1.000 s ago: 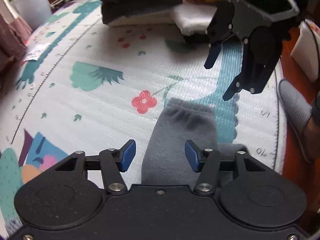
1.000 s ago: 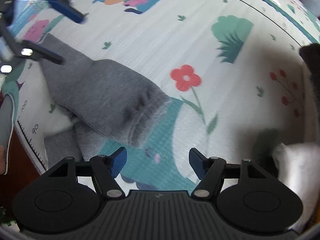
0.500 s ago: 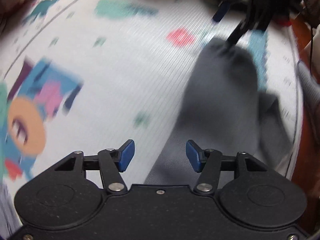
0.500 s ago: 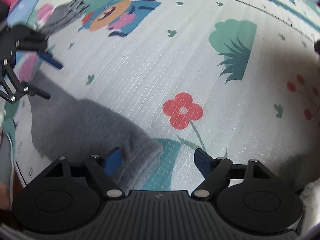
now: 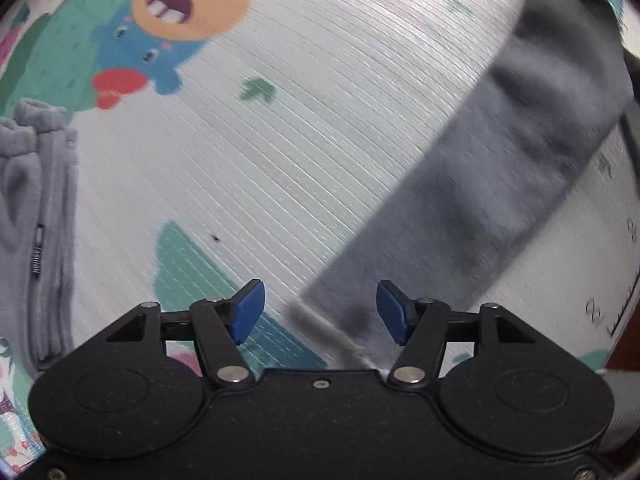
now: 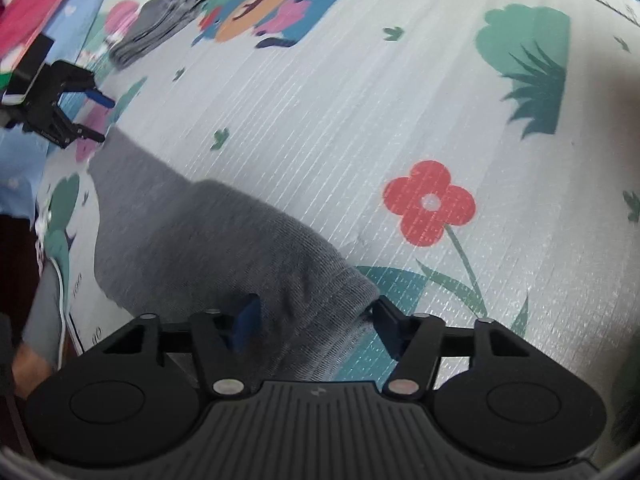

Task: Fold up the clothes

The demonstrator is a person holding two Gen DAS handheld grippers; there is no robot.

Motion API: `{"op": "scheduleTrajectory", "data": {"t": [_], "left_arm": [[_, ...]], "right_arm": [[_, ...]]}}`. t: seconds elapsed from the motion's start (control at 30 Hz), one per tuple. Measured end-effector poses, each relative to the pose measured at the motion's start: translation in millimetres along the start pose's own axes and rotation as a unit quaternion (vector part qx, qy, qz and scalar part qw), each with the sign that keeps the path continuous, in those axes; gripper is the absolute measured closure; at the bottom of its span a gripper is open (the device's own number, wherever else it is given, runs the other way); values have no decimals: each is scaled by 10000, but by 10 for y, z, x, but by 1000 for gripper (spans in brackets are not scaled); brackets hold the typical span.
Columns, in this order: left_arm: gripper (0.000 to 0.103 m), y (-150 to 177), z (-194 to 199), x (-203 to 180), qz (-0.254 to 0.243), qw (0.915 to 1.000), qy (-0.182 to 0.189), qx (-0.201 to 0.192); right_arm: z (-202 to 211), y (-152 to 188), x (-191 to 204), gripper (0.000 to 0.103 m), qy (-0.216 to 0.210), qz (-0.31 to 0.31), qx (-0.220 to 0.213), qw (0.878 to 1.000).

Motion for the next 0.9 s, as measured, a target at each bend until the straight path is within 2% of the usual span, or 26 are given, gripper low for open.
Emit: {"op": "scheduleTrajectory", "data": {"t": [0.13, 0.2, 0.37, 0.43, 0.5, 0.67, 0.77, 0.9], "left_arm": [[42, -45, -106, -196, -299, 9994, 133, -59], [39, -78, -132, -229, -386, 9992, 90, -74], [37, -91, -82, -130, -127, 9996, 112, -228], [38, -81, -95, -133, -173, 9996, 98, -180], [48, -92, -106, -183, -220, 9995, 169, -173], [94, -173, -47, -370, -636, 9974, 298, -145], [95, -242, 88, -445, -941, 9947, 328, -261], [95, -339, 379, -245, -659, 9955, -51, -683]], "right_arm": [[33, -3, 91, 65, 54, 359, 7, 9993], [50, -5, 137, 66, 82, 538, 10, 9985], [124, -46, 259, 70, 236, 993, -121, 9947], [182, -85, 300, 71, 247, 1096, -248, 9934], [250, -119, 335, 72, 257, 1213, -372, 9916], [395, -173, 410, 73, 273, 1397, -611, 9879], [533, -170, 496, 73, 255, 1653, -725, 9832], [768, -175, 589, 74, 322, 1999, -949, 9747]]}}
Point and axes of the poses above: each gripper's, at about its wrist camera, not at the fingertips, and z roughly against the way its jaws point, x to its left, y to its underside, the point moved 7 cm from there along -z, roughly the way its jaws point, and after that the axes turned 15 degrees about -z, right-handed, at the moved point
